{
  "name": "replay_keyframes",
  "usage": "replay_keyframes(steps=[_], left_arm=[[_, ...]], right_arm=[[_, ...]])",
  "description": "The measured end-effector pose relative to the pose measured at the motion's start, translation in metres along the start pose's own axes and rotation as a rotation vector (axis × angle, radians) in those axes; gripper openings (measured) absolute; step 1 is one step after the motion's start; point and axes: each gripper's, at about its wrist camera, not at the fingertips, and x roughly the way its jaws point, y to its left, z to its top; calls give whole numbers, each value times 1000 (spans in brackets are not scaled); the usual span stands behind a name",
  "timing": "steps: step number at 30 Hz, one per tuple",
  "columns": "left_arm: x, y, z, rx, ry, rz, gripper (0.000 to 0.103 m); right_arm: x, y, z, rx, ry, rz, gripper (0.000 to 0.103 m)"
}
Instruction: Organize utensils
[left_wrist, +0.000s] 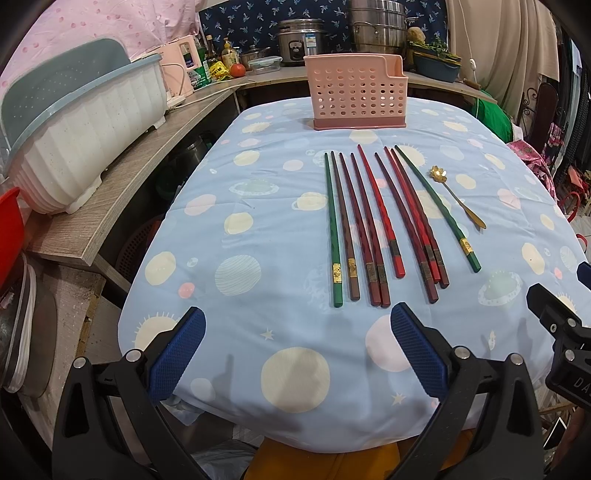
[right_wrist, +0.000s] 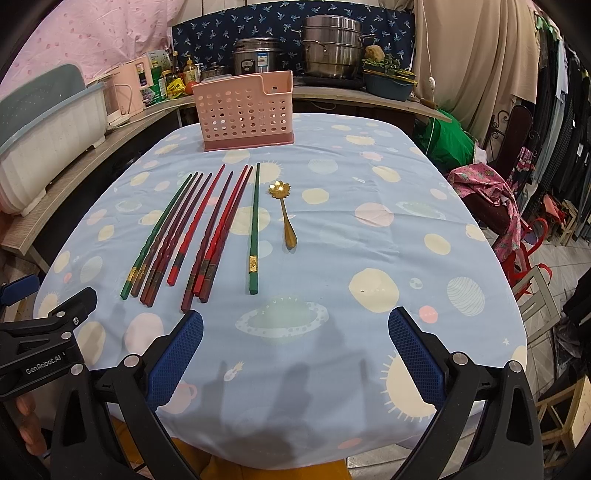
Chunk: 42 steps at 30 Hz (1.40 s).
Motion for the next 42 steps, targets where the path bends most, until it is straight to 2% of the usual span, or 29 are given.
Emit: replay_keyframes(steps=[14,21,30,35,42], left_arm=[[4,-3,-5,-5,11,-6,96],[22,14,-2,-80,58,-38,95],[51,15,6,-85,87,-66,88],[75,14,8,-84,136,-70,79],[84,15,13,-85,147,-87,73]], right_arm=[[4,-3,-5,2,6,1,96],[11,-7,-6,16,23,-4,96],[24,-15,0,37,47,-1,96],[34,-20,4,49,65,0,96],[46,-21,15,53,79,12,96]])
